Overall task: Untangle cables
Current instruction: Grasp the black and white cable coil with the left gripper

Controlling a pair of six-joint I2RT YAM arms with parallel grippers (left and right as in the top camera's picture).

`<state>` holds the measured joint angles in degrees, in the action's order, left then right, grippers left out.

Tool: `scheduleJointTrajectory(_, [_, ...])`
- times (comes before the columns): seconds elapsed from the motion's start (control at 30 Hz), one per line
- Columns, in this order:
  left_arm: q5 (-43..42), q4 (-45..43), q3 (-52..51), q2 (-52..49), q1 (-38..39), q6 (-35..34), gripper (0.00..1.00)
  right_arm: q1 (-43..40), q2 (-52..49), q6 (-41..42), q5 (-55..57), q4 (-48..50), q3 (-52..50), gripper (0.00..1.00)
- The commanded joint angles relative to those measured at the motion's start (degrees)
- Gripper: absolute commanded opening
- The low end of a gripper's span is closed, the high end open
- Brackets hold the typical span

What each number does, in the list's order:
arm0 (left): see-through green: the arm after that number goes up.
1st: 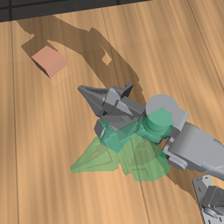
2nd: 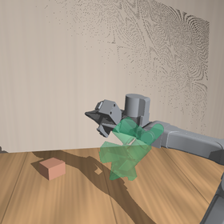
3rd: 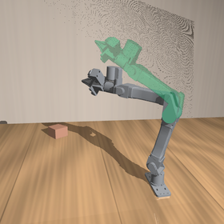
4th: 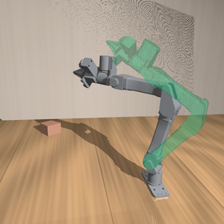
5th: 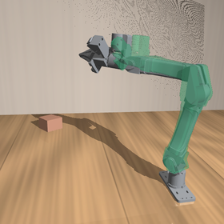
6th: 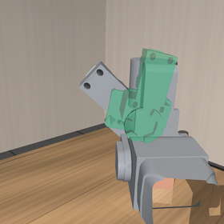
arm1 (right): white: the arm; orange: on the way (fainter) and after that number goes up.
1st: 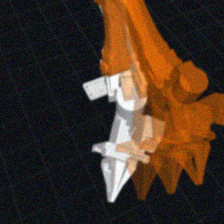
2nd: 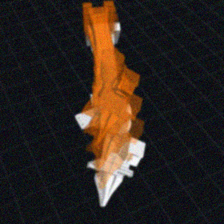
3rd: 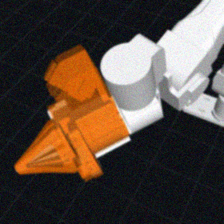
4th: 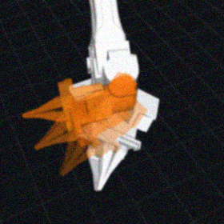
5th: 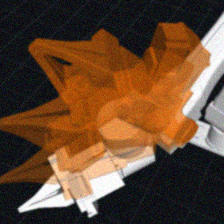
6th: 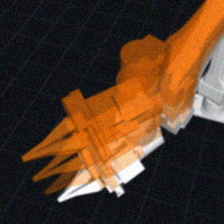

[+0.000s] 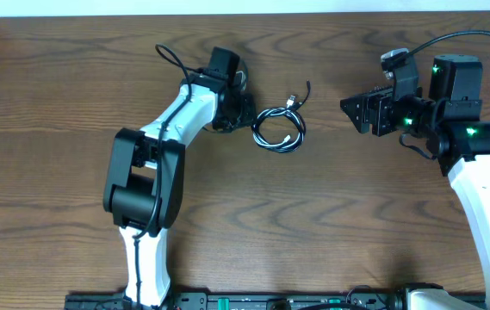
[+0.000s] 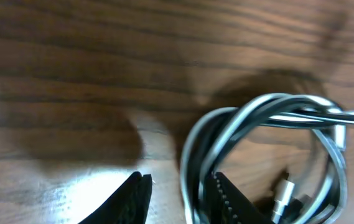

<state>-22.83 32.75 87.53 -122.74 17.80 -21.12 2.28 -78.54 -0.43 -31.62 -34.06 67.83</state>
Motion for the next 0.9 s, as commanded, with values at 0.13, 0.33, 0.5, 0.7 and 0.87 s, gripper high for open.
scheduleJointTrajectory(0.13, [-0.5, -0.2, 0.1, -1.6, 0.2, -0.6, 0.08, 0.4, -0.2, 0.6, 0.0, 0.0, 1.3, 0.74])
scheduleJointTrajectory(0.33, [-0.5, -0.5, 0.2, -0.1, 0.2, -0.6, 0.07, 0.5, -0.5, 0.8, 0.0, 0.2, 1.3, 0.72])
scheduleJointTrajectory(0.5, [-0.5, -0.5, 0.2, 6.1, 0.2, 1.7, 0.07, 0.6, -2.1, 3.9, 0.0, 1.3, 1.3, 0.71])
scheduleJointTrajectory(0.7, [-0.7, -0.5, 0.1, 15.0, 0.8, 2.0, 0.07, 2.8, -6.4, 9.7, 0.0, 4.1, 1.3, 0.7])
scheduleJointTrajectory(0.87, [-3.8, -0.5, 0.1, 18.0, 2.5, 2.0, 0.07, 5.6, -9.7, 14.3, 0.0, 7.9, 1.3, 0.64])
